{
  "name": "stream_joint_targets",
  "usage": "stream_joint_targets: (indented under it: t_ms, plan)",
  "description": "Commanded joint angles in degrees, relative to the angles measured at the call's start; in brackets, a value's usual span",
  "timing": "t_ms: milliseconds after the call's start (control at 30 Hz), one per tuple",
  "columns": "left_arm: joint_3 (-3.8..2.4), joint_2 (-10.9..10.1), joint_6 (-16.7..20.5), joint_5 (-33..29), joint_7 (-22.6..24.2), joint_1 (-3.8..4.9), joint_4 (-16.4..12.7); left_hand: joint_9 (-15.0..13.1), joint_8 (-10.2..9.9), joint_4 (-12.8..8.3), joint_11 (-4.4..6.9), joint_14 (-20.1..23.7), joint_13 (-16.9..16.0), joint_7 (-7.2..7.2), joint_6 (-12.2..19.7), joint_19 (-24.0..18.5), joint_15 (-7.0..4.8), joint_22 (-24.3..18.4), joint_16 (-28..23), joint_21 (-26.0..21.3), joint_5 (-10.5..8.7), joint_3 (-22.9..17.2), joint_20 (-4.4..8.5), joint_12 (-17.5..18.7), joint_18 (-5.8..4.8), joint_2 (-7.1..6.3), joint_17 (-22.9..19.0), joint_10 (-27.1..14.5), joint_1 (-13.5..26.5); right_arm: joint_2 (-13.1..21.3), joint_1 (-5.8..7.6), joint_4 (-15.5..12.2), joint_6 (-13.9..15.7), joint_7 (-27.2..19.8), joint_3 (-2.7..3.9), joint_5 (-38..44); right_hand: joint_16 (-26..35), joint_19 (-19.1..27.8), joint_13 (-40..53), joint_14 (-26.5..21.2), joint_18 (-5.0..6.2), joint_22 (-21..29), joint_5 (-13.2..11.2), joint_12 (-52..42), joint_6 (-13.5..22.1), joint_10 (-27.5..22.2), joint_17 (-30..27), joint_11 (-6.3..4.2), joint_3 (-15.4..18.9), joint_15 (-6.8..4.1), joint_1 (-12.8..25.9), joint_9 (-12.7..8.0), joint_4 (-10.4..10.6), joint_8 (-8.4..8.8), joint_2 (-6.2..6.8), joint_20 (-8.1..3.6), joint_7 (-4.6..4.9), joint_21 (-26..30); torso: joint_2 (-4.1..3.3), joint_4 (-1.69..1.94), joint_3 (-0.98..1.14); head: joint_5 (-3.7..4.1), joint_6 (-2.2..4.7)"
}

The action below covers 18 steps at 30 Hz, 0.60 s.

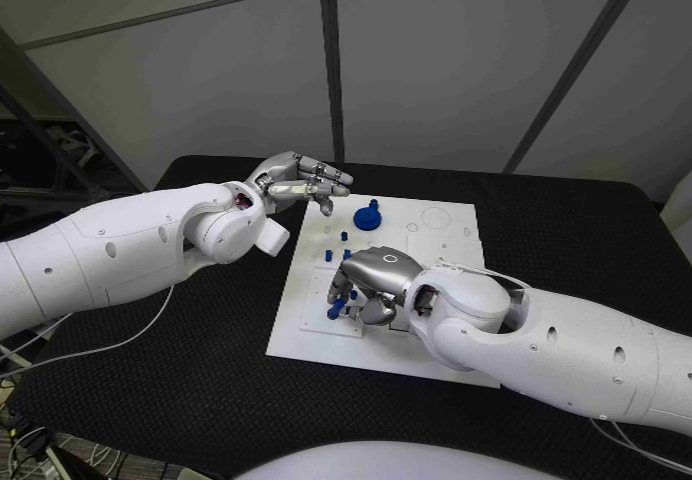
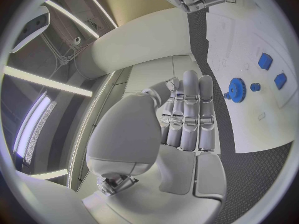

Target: Assemble the parts on the task board

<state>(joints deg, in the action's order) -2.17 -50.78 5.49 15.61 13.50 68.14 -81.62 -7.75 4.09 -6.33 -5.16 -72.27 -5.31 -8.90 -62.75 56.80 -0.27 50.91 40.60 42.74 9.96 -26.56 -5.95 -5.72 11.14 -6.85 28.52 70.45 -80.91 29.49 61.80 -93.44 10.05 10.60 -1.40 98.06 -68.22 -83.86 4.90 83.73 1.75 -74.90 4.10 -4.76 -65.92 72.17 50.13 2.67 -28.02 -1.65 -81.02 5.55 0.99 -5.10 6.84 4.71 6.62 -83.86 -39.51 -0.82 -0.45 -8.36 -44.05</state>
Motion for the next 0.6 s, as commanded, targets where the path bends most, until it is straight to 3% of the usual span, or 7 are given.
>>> stream_joint_targets:
  t_ms: [33,167,300,467,600]
  plan:
    - [-0.04,0.0,-0.5,-0.2,0.1,0.07,0.0,0.1,-0.2,-0.1,0.15,-0.3,-0.1,-0.20,0.3,-0.3,0.31,0.0,-0.3,-0.2,-0.13,0.1,-0.01,0.1,-0.67,0.35,-0.1,-0.4,0.4,-0.1,0.09,0.0,-2.1,0.8,0.00,1.8,0.0,-3.1,0.1,0.0,-0.15,-10.1,0.4,0.2,-0.5,0.1,-0.1,0.32,-0.1,-0.25,0.3,0.1,-0.2,-0.31,-0.44,-0.42,-0.02,-0.2,-0.01,0.00,0.00,0.00,-0.02]
    - [-0.04,0.1,-0.5,-0.2,0.1,0.07,0.0,0.1,-0.2,-0.1,0.15,-0.3,-0.1,-0.20,0.3,-0.3,0.31,0.0,-0.3,-0.2,-0.13,0.1,-0.01,0.1,-0.67,0.35,-0.1,-0.4,0.4,-0.3,0.09,0.2,-2.6,1.0,-0.09,2.2,0.0,-3.1,0.1,0.0,-0.15,-10.1,0.4,0.2,-0.5,0.1,-0.1,0.32,-0.1,-0.25,0.3,0.1,-0.2,-0.31,-0.44,-0.42,-0.02,-0.2,0.01,0.00,-0.02,0.03,-0.01]
    - [-0.04,0.1,-0.6,-0.2,0.0,0.07,0.0,0.1,-0.2,-0.1,0.15,-0.3,-0.1,-0.20,0.3,-0.3,0.31,0.0,-0.3,-0.2,-0.13,0.1,-0.01,0.1,-0.67,0.35,-0.1,-0.4,0.4,-0.6,0.09,0.2,-2.6,1.1,-0.88,2.4,0.0,-3.0,0.1,0.0,-0.12,-10.0,0.3,0.2,-0.6,0.1,-0.2,0.33,-0.1,-0.25,0.3,0.1,-0.2,-0.30,-0.42,-0.42,-0.02,-0.1,0.01,-0.06,-0.02,0.00,0.00]
    - [-0.04,0.1,-0.6,-0.2,0.0,0.07,0.0,0.1,-0.2,-0.1,0.15,-0.3,-0.1,-0.20,0.3,-0.3,0.31,0.0,-0.3,-0.2,-0.13,0.1,-0.01,0.1,-0.67,0.35,-0.1,-0.4,0.4,-1.3,0.09,0.5,-1.7,1.1,-1.42,2.6,0.3,-2.8,-0.2,-0.2,-0.01,-9.7,0.3,1.1,0.1,-1.0,-0.7,0.68,-0.1,-0.02,0.9,0.1,-0.3,0.28,-0.19,-0.32,0.22,0.4,-0.01,0.02,-0.01,0.11,0.05]
    - [-0.04,0.1,-0.6,-0.2,-0.1,0.07,0.0,0.1,-0.2,-0.1,0.15,-0.3,-0.1,-0.20,0.3,-0.3,0.31,0.0,-0.3,-0.2,-0.13,0.1,-0.01,0.1,-0.67,0.35,-0.1,-0.4,0.4,-1.7,0.09,0.8,0.4,0.9,-1.72,2.6,1.4,-1.9,-1.1,-0.8,0.40,-8.3,-0.8,1.4,4.2,-6.2,-2.7,2.19,0.7,1.41,3.3,-0.8,0.5,1.64,2.02,0.60,1.53,2.1,0.04,0.02,-0.02,0.06,0.09]
